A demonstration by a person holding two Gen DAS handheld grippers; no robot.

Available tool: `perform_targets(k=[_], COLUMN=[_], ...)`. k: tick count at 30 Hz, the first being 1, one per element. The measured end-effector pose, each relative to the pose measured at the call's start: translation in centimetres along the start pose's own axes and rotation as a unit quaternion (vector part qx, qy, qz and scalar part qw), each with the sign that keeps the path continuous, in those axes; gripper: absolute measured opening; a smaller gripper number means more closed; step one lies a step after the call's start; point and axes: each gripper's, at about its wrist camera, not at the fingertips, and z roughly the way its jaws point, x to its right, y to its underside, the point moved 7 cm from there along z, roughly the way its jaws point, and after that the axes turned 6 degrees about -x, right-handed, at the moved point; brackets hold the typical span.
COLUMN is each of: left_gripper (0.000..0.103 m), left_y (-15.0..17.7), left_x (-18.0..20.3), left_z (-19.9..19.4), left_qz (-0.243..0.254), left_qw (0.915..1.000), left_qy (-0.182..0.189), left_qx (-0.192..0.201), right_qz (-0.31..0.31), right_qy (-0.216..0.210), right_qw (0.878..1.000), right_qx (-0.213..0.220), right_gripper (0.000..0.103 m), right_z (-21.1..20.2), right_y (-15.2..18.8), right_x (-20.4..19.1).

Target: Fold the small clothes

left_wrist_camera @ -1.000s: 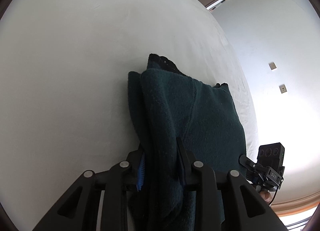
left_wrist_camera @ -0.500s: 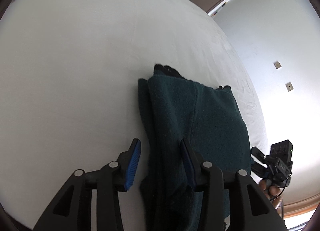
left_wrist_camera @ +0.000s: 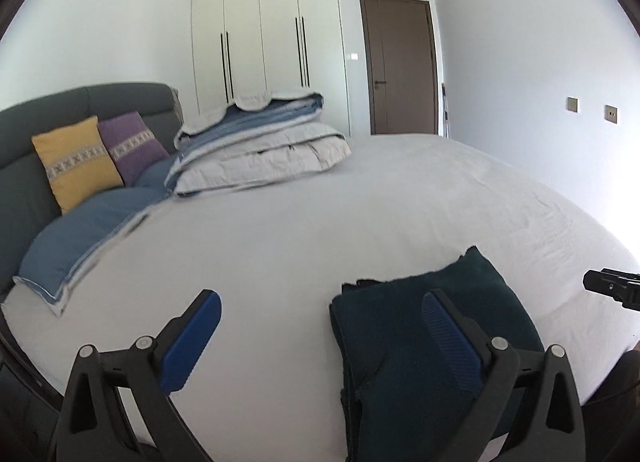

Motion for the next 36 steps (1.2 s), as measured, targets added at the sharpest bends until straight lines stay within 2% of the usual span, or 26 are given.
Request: perform_targets(k=[4,6,10,11,13,15,18,20,23,24,26,28,30,32,36], left_gripper=[0.103,0.103,0.103,0.103,0.103,0.103,0.103,0.103,0.103,0.103,0.103,0.103,0.103,0.103,0.103], left_y=[-2.1,-3.1,-4.4,-4.5,-4.5,-4.4,-4.2,-3.7,-2.3,-1.6,0.8,3.3,5.4,7.3,8.4], left_x=[-0.7,-1.1,-1.5,-1.7,-2.2,-2.5,-2.5,-2.3,-1.7,-1.5,-0.8,-0.2,0.1,0.4,0.5], left_z=[-3.7,-5.3,-8.6,-8.7,-8.2,-7.0,-6.4,-5.3,-2.5,-1.5,0.5,2.6,4.2,4.8,5.2], left_qz=[-0.004,-0.006,-0.011,-0.018,-0.035,-0.042,-0.036,-0.027,-0.015,-0.014,-0.018,-0.036,-0.048,-0.042,-0.034], left_qw=[0.9972,0.9941,0.985,0.9842,0.9878,0.9927,0.9918,0.9941,0.9975,0.9979,0.997,0.991,0.9833,0.9794,0.977], left_qy=[-0.044,-0.057,-0.058,-0.057,-0.055,-0.045,-0.064,-0.069,-0.066,-0.063,-0.037,-0.001,0.013,0.001,-0.007], left_qx=[0.061,0.092,0.162,0.167,0.141,0.104,0.105,0.079,0.019,-0.004,-0.065,-0.129,-0.175,-0.198,-0.21], right_qz=[-0.017,-0.027,-0.033,-0.036,-0.042,-0.047,-0.04,-0.036,-0.044,-0.044,-0.041,-0.036,-0.028,-0.015,-0.001], right_qy=[0.02,0.035,0.058,0.063,0.071,0.075,0.074,0.061,0.043,0.048,0.047,0.057,0.06,0.061,0.071], right_qw=[0.999,0.997,0.988,0.985,0.98,0.981,0.978,0.981,0.99,0.993,0.996,0.997,0.998,0.998,0.997], right_qx=[0.043,0.068,0.138,0.156,0.178,0.175,0.19,0.181,0.129,0.099,0.062,0.027,0.006,-0.011,-0.04], right_gripper=[0.081,0.092,0.102,0.103,0.103,0.103,0.103,0.103,0.103,0.103,0.103,0.103,0.103,0.103,0.103], right_z=[-2.9,-4.3,-8.0,-9.0,-10.7,-11.6,-13.1,-13.5,-12.3,-11.4,-9.8,-7.9,-6.6,-5.5,-3.0], right_y=[-0.6,-0.8,-1.3,-1.5,-1.9,-2.2,-2.3,-2.1,-1.0,-0.4,0.7,1.8,2.7,3.4,4.2], right_x=[-1.9,-2.6,-3.4,-3.6,-4.2,-4.5,-4.9,-5.4,-6.5,-6.8,-7.0,-6.9,-6.8,-6.5,-5.8])
